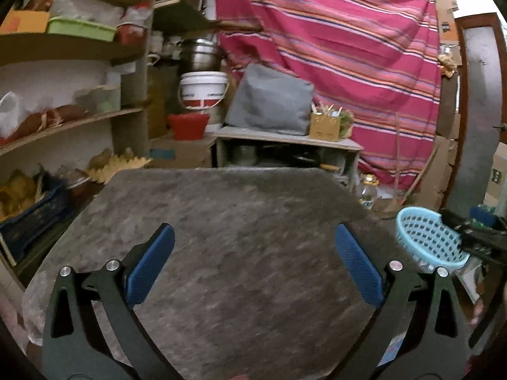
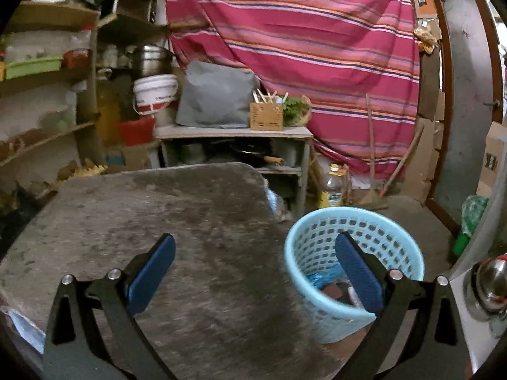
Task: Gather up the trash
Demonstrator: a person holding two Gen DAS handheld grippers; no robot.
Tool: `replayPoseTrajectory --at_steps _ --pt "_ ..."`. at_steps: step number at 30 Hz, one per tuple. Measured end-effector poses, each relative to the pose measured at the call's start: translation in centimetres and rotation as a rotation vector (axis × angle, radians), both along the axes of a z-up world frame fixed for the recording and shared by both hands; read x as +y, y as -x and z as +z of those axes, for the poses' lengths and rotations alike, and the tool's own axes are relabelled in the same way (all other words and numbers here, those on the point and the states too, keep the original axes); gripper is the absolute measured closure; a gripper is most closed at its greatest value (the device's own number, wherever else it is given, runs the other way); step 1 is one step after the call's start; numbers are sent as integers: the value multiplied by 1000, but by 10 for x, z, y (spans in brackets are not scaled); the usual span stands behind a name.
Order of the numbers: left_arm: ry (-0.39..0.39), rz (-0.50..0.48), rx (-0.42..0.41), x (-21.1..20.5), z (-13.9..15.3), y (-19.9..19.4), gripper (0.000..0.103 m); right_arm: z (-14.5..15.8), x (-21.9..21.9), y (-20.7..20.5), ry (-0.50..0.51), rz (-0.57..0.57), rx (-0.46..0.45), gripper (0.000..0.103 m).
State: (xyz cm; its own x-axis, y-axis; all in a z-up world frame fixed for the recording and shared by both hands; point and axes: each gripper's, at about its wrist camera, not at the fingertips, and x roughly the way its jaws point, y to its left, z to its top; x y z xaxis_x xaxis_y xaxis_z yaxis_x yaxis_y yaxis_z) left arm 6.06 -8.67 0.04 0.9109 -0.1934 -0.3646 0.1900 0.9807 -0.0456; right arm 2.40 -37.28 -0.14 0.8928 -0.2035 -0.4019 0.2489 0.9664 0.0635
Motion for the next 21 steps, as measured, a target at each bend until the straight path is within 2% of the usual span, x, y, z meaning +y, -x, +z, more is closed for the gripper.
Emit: replayPoseTrajectory --at_steps 6,10,15,18,21 --pt "-77 61 -44 21 -18 12 5 -11 15 20 -30 -35 -44 4" --pt "-94 72 -52 26 -25 18 5 -18 28 27 0 -46 -30 4" --pt "-83 80 -44 34 -31 20 5 -18 46 40 54 -40 -81 4" --pt "-57 97 -24 42 -33 19 5 -20 59 41 100 -32 -74 4" --pt "-43 101 -17 47 -35 19 5 -21 64 40 60 5 -77 4"
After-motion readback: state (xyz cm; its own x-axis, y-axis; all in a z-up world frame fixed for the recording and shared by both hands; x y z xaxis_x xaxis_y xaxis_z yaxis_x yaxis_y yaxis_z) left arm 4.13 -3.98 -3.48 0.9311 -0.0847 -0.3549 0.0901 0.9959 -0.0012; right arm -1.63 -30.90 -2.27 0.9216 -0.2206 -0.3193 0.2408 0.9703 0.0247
